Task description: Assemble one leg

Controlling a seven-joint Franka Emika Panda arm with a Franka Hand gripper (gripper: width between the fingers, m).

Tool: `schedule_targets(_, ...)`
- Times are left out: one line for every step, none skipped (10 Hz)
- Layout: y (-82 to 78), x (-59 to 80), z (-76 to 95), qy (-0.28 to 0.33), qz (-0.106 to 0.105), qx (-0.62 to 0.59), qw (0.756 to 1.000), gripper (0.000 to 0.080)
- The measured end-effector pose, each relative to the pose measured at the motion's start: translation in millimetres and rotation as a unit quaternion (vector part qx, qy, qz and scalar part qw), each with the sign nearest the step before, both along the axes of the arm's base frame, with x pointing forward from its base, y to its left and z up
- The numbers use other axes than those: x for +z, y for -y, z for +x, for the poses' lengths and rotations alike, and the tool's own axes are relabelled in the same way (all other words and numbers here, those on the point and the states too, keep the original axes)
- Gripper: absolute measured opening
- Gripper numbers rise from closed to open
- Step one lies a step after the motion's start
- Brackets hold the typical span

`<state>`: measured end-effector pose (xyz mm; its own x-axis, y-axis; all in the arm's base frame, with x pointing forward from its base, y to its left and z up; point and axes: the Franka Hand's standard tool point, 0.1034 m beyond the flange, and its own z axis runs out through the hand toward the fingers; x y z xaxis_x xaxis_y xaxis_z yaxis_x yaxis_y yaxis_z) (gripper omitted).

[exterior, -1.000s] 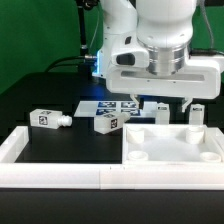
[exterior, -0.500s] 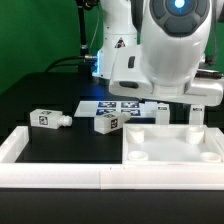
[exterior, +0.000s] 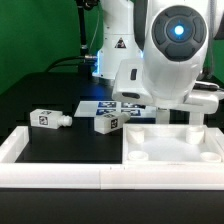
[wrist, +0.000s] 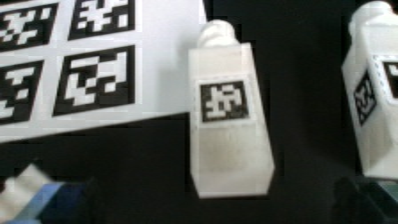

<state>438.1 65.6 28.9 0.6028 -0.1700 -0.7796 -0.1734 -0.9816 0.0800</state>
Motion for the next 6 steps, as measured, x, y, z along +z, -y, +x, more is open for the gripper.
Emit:
schedule_targets(-1.9, -7.0, -6.7, 0.001, 0.0, 0.002, 1.0, 0.0648)
schedule_targets(-2.6, -13.6, -12.7, 0.002, -0.002, 0.002, 1.0, 0.0648)
schedule_targets(-3.8, -18.6, -19.5, -0.006, -0.002, 0.003, 1.0, 0.0648)
schedule_targets(-5.4, -20.1, -21.6, -0.008, -0.001, 0.005, 1.0, 0.0648)
schedule_targets(-4.6, -19.9, -20.8, -0.007, -0.001, 0.004, 1.0, 0.0624)
schedule_targets(-4.3, -19.9, -20.8, -0.007, -0.001, 0.004, 1.0, 0.0624)
